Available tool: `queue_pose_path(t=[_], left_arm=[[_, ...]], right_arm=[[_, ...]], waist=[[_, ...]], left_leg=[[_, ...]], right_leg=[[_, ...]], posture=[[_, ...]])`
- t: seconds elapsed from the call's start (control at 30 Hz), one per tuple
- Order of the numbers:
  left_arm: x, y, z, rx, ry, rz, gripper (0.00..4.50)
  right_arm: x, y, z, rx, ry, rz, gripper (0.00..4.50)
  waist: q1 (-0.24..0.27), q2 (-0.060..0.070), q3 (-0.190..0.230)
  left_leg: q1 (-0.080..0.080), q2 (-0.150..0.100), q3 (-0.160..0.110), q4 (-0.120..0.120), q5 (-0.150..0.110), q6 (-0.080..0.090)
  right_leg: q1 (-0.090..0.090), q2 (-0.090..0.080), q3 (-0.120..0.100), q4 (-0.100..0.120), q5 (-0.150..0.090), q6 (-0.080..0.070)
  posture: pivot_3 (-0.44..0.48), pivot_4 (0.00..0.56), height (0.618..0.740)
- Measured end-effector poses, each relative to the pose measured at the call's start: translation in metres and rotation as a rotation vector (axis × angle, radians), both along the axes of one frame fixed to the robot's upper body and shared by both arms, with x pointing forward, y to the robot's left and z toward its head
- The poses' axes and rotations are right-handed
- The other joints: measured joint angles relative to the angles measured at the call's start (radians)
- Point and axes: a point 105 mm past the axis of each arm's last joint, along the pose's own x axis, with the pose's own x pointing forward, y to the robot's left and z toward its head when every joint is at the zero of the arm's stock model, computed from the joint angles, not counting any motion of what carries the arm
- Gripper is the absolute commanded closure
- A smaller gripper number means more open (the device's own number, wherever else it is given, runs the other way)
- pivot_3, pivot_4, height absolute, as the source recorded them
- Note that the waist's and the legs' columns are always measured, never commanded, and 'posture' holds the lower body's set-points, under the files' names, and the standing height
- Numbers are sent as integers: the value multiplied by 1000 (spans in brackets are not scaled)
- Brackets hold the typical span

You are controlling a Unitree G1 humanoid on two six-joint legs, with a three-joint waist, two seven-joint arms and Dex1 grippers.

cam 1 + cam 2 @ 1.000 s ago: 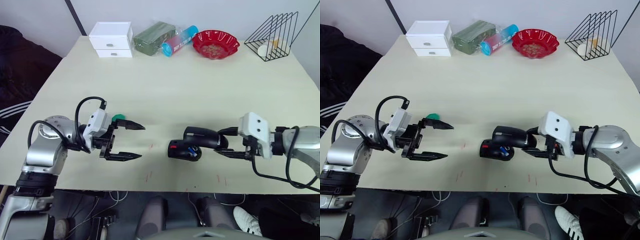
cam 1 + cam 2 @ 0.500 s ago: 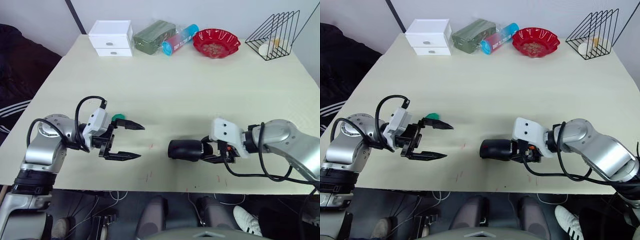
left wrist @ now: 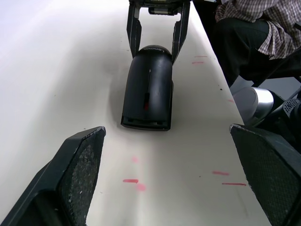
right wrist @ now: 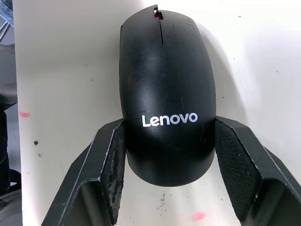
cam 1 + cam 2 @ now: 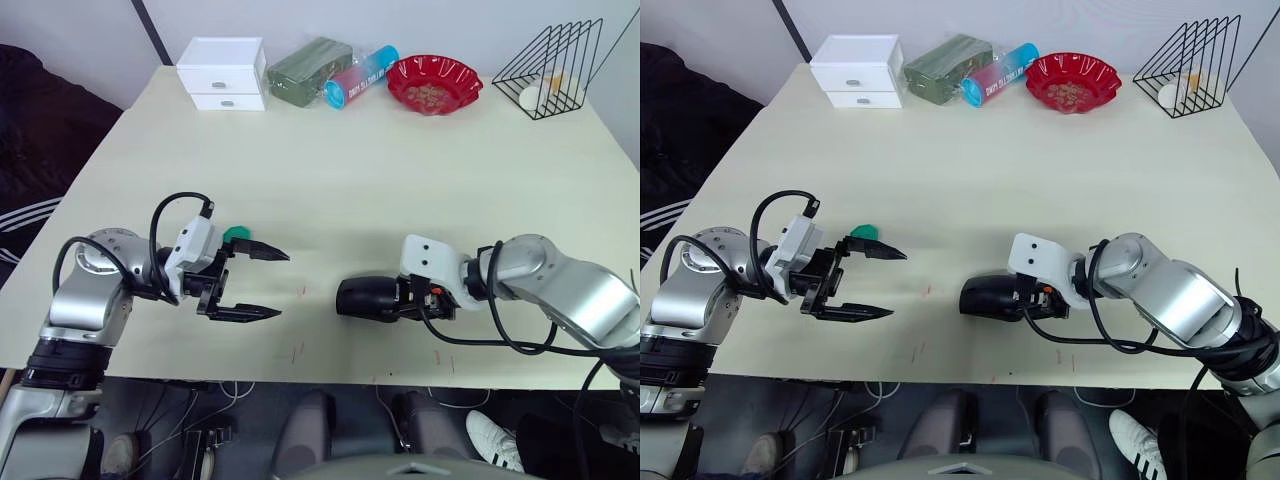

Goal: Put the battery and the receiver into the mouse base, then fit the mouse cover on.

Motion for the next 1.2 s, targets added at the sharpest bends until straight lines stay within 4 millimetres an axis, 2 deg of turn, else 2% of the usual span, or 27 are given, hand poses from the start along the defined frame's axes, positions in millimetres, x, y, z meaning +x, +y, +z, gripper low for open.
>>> queue_pose_path(t=[0.3,1.2], left_arm=[[-2,-1,-2,1,4,-7,0],[-1,0,-2,0,-8,-6,0]], right_arm=[[-1,7,-6,-13,3,-8,2051],[0,6,-9,-40,-15,-4,2051]], waist=[[-1,0,0],[-6,0,0]], left_leg=[[0,0,0,0,0,0],[0,0,0,0,0,0]], right_leg=[[0,0,0,0,0,0],[0,0,0,0,0,0]], posture=[[0,150,740],[0,150,740]])
